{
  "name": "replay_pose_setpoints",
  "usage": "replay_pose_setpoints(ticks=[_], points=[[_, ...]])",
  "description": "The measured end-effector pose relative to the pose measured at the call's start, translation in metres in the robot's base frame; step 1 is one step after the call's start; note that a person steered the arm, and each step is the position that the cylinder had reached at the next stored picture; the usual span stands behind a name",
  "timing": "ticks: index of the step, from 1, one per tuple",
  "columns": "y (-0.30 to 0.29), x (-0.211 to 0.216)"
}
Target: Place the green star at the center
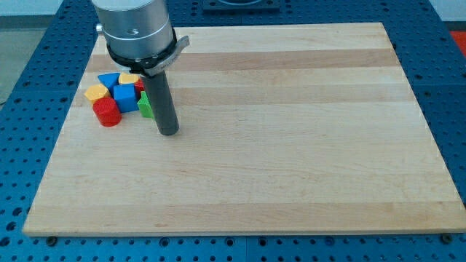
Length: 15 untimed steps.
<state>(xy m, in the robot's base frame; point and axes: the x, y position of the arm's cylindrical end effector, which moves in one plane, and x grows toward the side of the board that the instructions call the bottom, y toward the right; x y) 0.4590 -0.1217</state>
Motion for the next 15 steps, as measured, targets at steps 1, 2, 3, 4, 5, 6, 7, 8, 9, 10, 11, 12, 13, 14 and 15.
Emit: replay_pose_setpoints(ticks=[1,2,3,4,5,6,7,8,9,10,11,12,13,14,15], points=[[0.0,0.0],[0.0,0.006],[0.005,0.035],[0.015,0.023],[0.051,-0.044],[0.059,-0.101],[0.058,-0.153],[0.027,-0.2],[-0.016,-0.228],[-0.061,-0.235],[-0.097,-0.235],[-0.126,-0.235],[-0.148,-0.235],[-0.167,-0.235],[-0.183,-0.234]])
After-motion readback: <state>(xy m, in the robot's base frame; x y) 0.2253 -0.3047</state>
